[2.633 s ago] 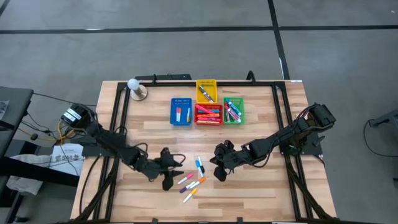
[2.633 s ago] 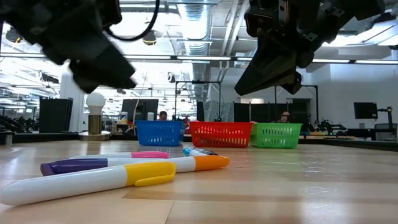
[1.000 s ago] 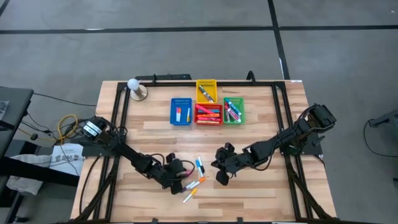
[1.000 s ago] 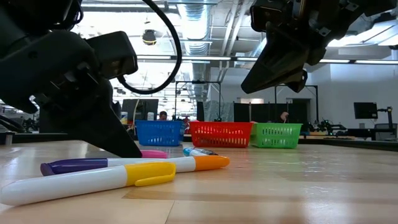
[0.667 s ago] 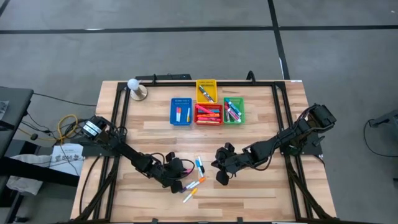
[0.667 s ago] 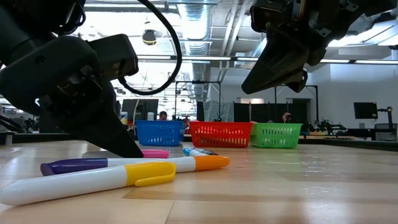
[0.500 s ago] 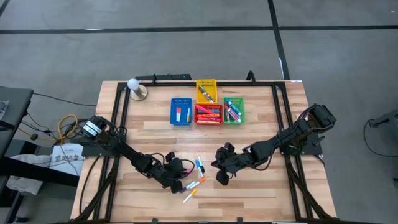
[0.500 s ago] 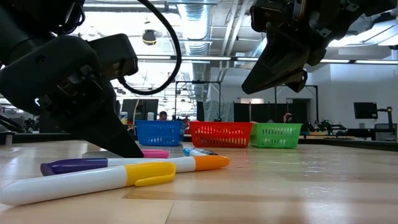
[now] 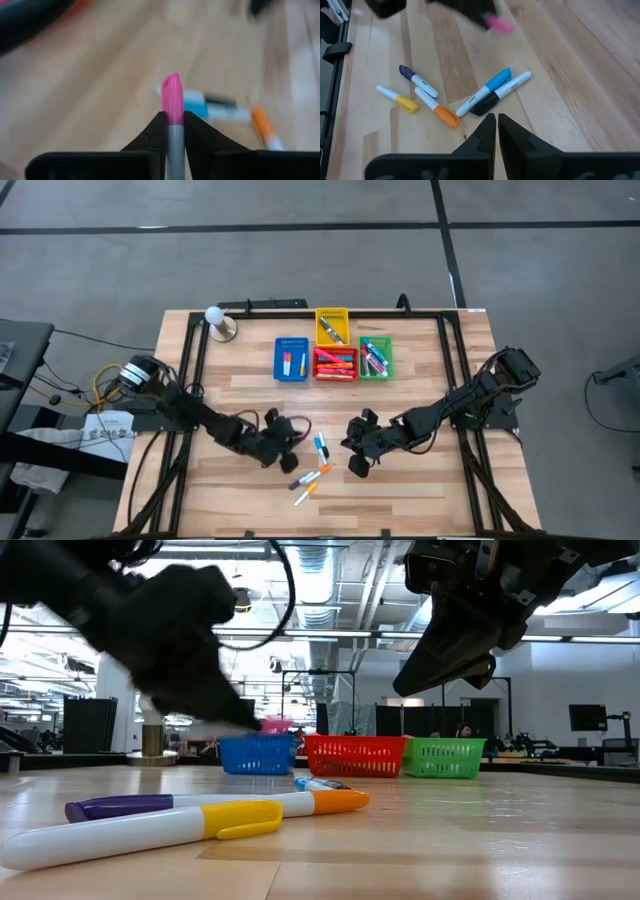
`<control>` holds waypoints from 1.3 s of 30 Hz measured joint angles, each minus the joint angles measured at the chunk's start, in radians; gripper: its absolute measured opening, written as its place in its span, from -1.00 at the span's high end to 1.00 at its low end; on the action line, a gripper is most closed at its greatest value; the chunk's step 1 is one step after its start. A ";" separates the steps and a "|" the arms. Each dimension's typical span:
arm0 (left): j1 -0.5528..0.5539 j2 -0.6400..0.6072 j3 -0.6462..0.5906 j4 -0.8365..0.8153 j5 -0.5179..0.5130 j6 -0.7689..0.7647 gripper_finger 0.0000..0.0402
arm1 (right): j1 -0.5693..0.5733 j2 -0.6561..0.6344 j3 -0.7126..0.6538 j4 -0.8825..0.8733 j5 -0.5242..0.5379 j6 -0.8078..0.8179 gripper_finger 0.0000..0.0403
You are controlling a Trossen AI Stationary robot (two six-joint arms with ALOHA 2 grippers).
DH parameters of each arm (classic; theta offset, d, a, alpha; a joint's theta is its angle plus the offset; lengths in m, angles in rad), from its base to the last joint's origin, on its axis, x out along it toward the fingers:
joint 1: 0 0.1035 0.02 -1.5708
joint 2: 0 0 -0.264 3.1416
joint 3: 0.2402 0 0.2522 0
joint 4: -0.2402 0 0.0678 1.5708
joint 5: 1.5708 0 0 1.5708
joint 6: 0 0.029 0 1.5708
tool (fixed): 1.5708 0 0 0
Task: Pick & Place Markers
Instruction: Put the small pink highlighter pen into the blue bin
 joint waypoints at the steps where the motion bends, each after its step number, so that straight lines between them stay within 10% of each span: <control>1: 0.018 -0.019 0.000 0.003 -0.015 0.002 0.78 | -0.002 0.000 0.000 0.001 0.001 0.000 0.95; 13: 0.352 -0.233 0.001 0.011 -0.116 0.045 0.75 | -0.041 0.000 0.000 0.028 0.004 0.000 0.95; 24: 0.677 -0.247 -0.001 0.007 0.096 0.042 0.71 | -0.076 0.000 0.000 -0.046 0.003 0.028 0.95; 39: 0.762 -0.248 -0.094 0.012 0.190 0.007 0.67 | -0.125 0.000 0.000 -0.101 -0.002 0.028 0.95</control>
